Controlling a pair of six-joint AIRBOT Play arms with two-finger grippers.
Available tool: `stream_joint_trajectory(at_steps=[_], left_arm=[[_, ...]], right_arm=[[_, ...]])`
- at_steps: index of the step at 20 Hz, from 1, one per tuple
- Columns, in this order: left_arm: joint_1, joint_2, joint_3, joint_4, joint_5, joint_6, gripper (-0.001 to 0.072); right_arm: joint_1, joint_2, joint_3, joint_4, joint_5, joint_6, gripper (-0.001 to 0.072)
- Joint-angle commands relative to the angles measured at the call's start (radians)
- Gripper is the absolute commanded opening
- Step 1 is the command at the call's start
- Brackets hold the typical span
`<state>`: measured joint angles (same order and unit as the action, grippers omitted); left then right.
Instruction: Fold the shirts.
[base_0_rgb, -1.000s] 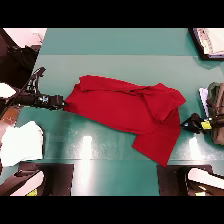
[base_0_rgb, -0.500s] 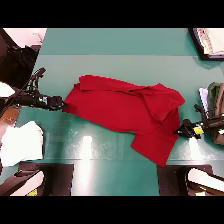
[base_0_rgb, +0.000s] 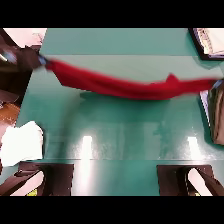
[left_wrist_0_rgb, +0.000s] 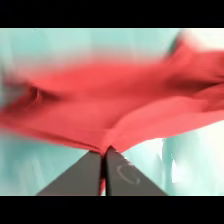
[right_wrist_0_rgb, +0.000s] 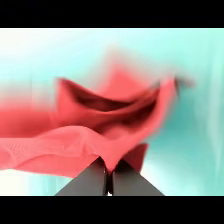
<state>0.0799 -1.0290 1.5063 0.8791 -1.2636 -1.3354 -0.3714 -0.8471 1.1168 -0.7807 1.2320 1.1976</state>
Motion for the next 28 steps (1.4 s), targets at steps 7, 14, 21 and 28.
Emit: stream_joint_trajectory(at_steps=[7,14,21,28], left_arm=[[0.001,0.119,0.681,-0.023,0.095,-0.003,0.0029],[0.001,0.293,0.681,-0.023,0.223,-0.006,0.0028],[0.001,0.196,0.353,0.137,-0.015,-0.132,0.0027],[0.001,-0.191,-0.086,0.131,-0.046,-0.122,0.0028]], right_arm=[[0.000,0.195,0.653,-0.093,-0.156,0.006,0.0018],[0.000,0.220,0.832,-0.388,-0.042,0.117,0.0017],[0.000,-0.080,0.887,-0.388,0.395,0.229,0.0016],[0.174,-0.441,0.502,-0.401,0.467,0.260,0.0016]])
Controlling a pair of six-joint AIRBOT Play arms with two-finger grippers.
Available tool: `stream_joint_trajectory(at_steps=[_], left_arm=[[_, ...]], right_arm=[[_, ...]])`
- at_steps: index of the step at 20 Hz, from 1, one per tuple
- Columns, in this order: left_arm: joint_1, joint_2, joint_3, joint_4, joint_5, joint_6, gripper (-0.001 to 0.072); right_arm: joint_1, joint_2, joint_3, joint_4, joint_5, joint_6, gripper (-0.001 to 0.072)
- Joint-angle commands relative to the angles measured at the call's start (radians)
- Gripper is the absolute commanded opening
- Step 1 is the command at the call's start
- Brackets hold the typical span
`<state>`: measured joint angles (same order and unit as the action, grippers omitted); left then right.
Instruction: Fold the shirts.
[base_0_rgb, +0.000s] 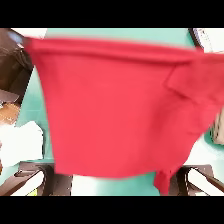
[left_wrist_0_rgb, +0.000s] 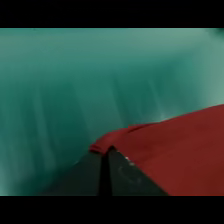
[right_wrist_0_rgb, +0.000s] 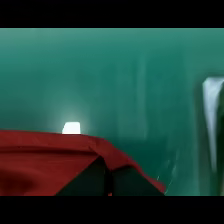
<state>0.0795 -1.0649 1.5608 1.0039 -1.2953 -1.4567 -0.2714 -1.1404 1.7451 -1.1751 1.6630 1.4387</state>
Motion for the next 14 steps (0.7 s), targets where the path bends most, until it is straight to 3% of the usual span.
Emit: stream_joint_trajectory(at_steps=[1,5,9,11,14], left_arm=[[0.001,-0.233,-0.148,0.006,-0.002,0.010,0.0028],[0.001,-0.458,-0.146,-0.074,0.197,0.113,0.0028],[0.001,-0.523,-0.117,-0.239,0.492,0.208,0.0028],[0.001,-0.534,-0.069,-0.246,0.541,0.215,0.0028],[0.001,-0.539,-0.023,-0.228,0.497,0.291,0.0028]], right_arm=[[0.101,-0.204,-0.153,-0.006,0.005,0.019,0.0016],[0.178,-0.412,-0.166,-0.006,-0.244,0.019,0.0016],[0.201,-0.565,-0.010,-0.004,-0.414,0.019,0.0016],[0.201,-0.600,0.066,-0.006,-0.471,0.019,0.0016],[0.195,-0.603,0.125,-0.033,-0.503,0.019,0.0016]])
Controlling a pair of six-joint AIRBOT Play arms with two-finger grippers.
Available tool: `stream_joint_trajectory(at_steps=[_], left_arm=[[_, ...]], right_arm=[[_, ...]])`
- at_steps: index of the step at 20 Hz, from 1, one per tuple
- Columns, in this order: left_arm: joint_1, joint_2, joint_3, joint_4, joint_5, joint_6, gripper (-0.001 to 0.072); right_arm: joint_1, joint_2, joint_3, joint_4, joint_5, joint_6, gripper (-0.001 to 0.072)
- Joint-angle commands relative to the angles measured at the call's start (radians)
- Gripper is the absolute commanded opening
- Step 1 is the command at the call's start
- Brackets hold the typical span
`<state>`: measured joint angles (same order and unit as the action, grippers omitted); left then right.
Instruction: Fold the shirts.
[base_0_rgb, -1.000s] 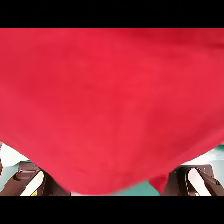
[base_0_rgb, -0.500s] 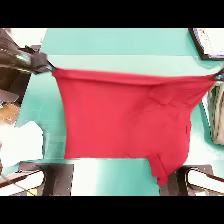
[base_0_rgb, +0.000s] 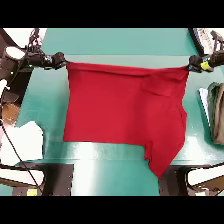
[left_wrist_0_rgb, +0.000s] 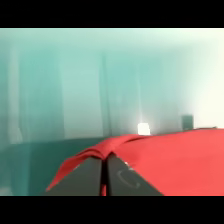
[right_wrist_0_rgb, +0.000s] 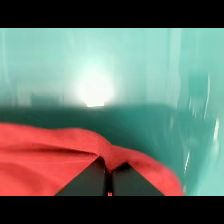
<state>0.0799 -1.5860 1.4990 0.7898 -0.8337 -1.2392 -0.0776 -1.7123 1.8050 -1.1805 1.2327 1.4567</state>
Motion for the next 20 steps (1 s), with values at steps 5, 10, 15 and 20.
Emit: stream_joint_trajectory(at_steps=[5,10,15,20], left_arm=[[0.001,-0.018,0.042,0.183,-0.187,0.095,0.0028],[0.001,-0.020,-0.066,0.240,-0.280,0.095,0.0028],[0.001,-0.050,-0.154,0.242,-0.191,0.083,0.0029],[0.001,-0.055,-0.153,0.232,-0.200,0.065,0.0059]], right_arm=[[0.026,0.036,-0.055,-0.134,0.024,0.000,0.0015],[0.043,0.143,-0.359,-0.154,-0.003,0.002,0.0016],[0.055,0.185,-0.540,-0.107,-0.107,0.003,0.0018],[0.055,0.186,-0.545,-0.014,-0.131,0.003,0.0151]])
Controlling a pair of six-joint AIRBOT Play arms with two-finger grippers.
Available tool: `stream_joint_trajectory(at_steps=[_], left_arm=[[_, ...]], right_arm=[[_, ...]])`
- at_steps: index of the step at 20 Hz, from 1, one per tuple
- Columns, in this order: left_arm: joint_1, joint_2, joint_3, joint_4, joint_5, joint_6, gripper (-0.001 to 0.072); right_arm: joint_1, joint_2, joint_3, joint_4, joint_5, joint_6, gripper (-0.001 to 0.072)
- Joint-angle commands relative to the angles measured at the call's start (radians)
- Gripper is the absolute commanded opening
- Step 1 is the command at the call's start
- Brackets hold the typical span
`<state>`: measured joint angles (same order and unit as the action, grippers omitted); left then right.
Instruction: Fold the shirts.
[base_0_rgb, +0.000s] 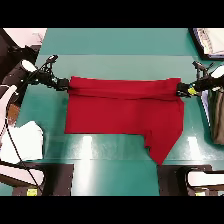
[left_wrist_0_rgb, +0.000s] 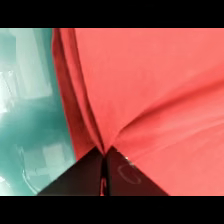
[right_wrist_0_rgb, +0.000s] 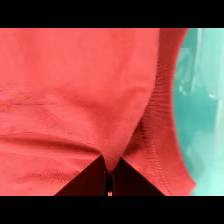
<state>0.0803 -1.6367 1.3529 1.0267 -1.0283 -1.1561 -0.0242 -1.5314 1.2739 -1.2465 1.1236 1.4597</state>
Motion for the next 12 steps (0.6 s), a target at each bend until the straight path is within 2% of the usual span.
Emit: stream_joint_trajectory(at_steps=[1,2,4,7,12], left_arm=[[0.004,-0.003,-0.006,0.000,-0.019,-0.026,0.0307],[0.012,-0.002,-0.001,0.005,-0.045,-0.051,0.0535],[0.053,-0.001,0.032,0.006,-0.160,-0.108,0.0553],[0.127,0.053,0.016,0.007,-0.340,-0.096,0.0553],[0.175,0.328,-0.371,-0.003,-0.288,-0.074,0.0553]], right_arm=[[0.002,0.006,0.002,0.051,-0.006,0.000,0.0366],[0.000,0.006,0.025,0.050,0.026,0.000,0.0397],[-0.019,0.006,0.084,0.046,0.147,-0.002,0.0398],[-0.070,0.055,0.102,0.050,0.301,-0.037,0.0396],[-0.129,0.293,-0.095,0.056,0.326,-0.047,0.0359]])
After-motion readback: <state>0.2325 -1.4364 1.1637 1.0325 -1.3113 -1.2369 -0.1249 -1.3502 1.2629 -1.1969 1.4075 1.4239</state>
